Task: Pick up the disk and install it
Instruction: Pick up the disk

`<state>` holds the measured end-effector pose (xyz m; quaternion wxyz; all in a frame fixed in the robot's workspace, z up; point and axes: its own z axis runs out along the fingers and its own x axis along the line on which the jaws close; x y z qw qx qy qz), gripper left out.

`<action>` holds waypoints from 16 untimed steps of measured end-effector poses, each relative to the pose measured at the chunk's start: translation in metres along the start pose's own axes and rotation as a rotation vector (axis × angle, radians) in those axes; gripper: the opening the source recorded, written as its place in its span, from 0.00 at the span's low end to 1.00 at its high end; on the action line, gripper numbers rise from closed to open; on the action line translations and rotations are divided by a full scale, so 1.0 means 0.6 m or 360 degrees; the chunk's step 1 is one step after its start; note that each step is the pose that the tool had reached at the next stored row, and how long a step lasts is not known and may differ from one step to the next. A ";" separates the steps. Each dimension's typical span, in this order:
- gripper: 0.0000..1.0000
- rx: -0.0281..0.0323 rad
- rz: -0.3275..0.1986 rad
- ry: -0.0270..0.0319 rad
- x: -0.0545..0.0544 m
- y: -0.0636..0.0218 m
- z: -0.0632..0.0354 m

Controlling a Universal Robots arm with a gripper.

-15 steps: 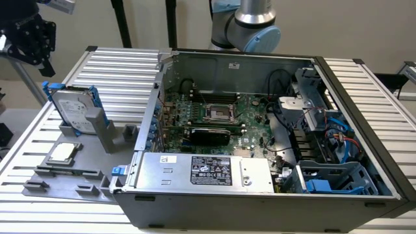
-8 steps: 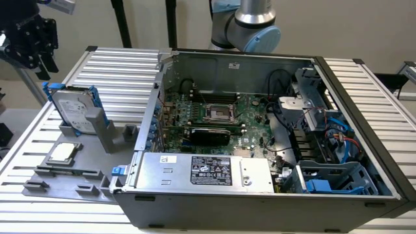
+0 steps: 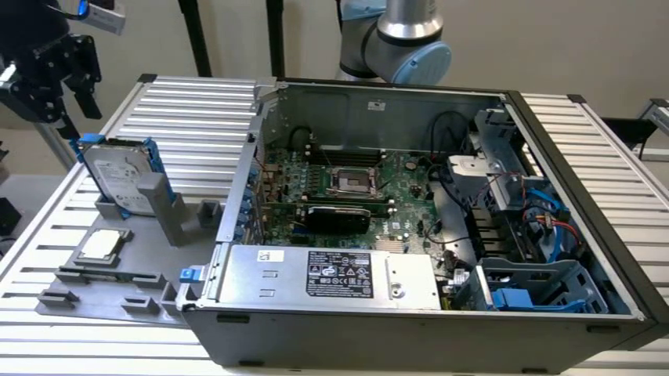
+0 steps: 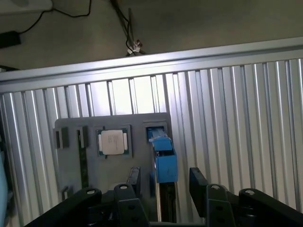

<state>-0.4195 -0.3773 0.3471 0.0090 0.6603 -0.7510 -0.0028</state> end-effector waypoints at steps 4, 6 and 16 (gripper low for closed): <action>0.54 0.00000 0.0000 0.00000 -0.001 0.000 0.012; 0.54 0.00002 0.0000 -0.00001 -0.002 0.000 0.018; 0.54 0.00001 0.0000 0.00000 -0.007 -0.001 0.049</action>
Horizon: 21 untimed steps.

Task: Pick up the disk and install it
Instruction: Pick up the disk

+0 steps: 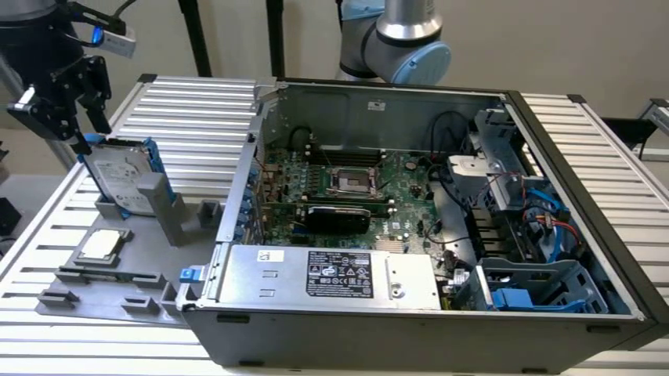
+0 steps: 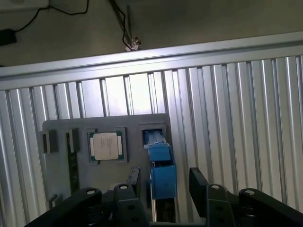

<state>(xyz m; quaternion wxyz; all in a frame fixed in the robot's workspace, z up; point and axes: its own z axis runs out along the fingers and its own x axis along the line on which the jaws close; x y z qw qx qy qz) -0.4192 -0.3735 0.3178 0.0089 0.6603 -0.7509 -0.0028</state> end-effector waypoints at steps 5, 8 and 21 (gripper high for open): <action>0.54 0.00001 -0.0003 0.00001 0.000 0.000 0.015; 0.54 0.00006 -0.0012 0.00001 0.000 0.000 0.024; 0.54 0.00014 -0.0032 0.00004 0.001 0.002 0.051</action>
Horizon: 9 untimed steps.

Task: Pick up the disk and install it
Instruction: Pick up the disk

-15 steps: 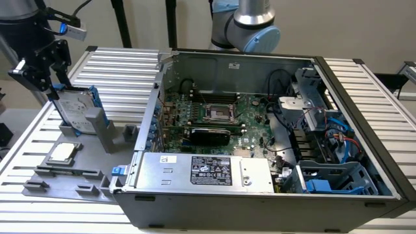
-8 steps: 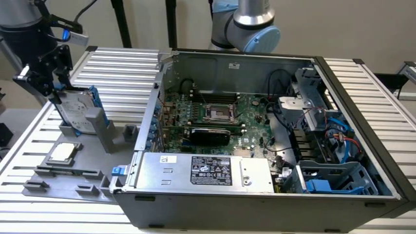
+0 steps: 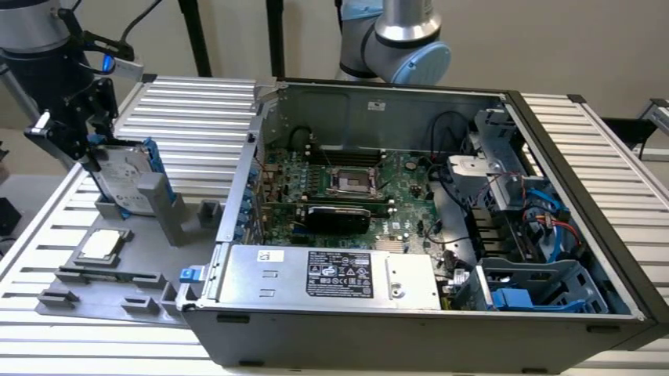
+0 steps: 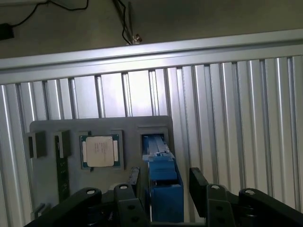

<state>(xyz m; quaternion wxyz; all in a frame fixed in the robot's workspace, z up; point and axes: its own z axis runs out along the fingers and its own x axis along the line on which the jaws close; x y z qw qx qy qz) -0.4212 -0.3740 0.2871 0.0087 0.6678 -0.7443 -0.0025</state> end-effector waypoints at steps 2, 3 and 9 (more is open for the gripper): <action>0.52 0.00003 0.0000 -0.00003 0.000 0.000 0.000; 0.45 0.00002 0.0000 -0.00002 0.000 0.000 0.000; 0.45 0.00001 -0.0002 -0.00001 0.000 0.000 0.000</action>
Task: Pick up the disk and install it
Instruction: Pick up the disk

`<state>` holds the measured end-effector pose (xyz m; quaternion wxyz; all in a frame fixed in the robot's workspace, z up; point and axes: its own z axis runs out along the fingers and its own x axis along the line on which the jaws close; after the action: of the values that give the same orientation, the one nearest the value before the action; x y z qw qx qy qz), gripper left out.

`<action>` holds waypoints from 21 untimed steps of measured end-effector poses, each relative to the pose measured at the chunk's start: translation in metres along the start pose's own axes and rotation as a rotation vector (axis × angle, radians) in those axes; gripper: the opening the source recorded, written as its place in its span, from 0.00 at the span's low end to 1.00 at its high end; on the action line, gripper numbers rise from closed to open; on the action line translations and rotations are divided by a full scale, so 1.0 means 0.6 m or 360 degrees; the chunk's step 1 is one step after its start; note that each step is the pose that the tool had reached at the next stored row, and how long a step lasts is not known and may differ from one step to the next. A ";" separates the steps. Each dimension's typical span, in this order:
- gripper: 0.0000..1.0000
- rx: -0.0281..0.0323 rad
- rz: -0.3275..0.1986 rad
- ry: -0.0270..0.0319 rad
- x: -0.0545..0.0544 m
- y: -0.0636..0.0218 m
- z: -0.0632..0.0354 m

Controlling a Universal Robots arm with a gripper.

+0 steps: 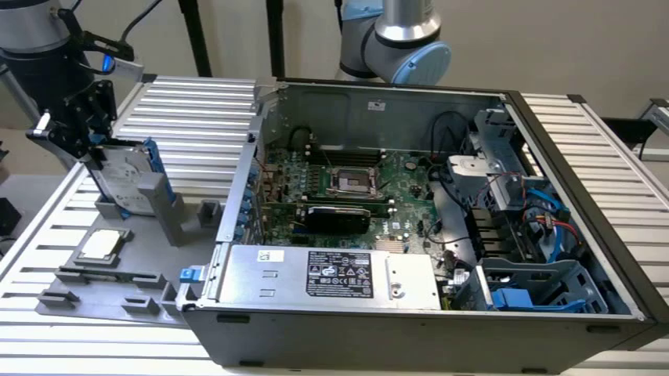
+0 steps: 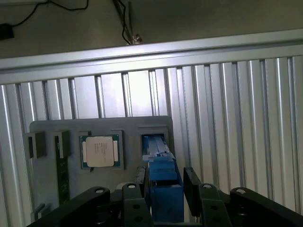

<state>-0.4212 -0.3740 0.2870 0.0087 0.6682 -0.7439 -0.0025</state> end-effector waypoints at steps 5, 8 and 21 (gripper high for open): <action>0.45 0.00000 -0.0007 0.00000 0.000 -0.002 0.000; 0.45 -0.00002 -0.0011 0.00001 0.000 -0.002 0.000; 0.33 -0.00003 -0.0014 0.00001 0.007 -0.003 0.000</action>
<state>-0.4199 -0.3786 0.2870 0.0088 0.6714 -0.7410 -0.0026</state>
